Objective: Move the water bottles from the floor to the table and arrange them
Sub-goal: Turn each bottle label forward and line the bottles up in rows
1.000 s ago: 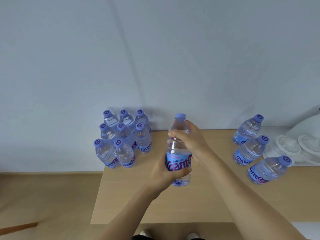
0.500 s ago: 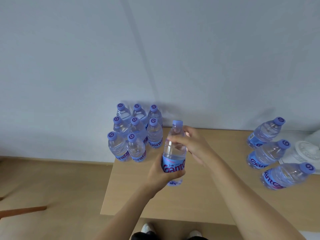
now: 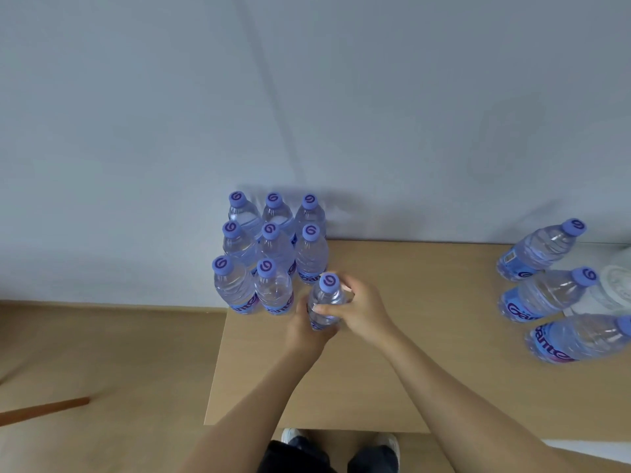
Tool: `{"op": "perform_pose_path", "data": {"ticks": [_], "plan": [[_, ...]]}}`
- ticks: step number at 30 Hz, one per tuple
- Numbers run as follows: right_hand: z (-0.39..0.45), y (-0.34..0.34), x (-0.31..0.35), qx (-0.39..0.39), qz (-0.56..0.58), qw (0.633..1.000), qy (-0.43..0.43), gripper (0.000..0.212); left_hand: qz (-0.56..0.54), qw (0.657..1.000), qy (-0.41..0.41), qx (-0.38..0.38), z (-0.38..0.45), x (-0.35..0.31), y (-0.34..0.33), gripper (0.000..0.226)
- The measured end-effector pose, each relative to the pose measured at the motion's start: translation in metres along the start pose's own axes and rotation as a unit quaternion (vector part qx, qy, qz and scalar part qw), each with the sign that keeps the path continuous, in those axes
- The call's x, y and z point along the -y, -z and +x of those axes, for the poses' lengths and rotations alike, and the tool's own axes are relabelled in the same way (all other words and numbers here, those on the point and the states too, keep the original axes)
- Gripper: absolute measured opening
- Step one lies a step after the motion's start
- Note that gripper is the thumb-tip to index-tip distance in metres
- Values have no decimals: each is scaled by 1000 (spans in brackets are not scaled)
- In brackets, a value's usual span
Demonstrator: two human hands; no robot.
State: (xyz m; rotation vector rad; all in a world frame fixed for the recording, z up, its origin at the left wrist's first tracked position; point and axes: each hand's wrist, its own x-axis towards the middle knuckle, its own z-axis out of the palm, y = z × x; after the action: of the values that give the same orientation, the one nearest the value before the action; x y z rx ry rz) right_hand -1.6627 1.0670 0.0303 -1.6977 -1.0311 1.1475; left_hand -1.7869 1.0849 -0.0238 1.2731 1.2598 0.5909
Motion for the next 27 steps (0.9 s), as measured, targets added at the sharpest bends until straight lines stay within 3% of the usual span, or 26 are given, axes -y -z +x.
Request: {"op": "perform_pose_path", "data": {"ticks": [11, 17, 27], "plan": [[30, -8, -3, -33, -24, 999, 18, 48, 9, 1000, 8, -8, 38, -3, -4, 49], [36, -6, -5, -65, -77, 993, 66, 50, 45, 999, 9, -14, 42, -4, -5, 54], [34, -11, -13, -41, -79, 994, 56, 59, 51, 998, 17, -25, 40, -5, -8, 59]]}}
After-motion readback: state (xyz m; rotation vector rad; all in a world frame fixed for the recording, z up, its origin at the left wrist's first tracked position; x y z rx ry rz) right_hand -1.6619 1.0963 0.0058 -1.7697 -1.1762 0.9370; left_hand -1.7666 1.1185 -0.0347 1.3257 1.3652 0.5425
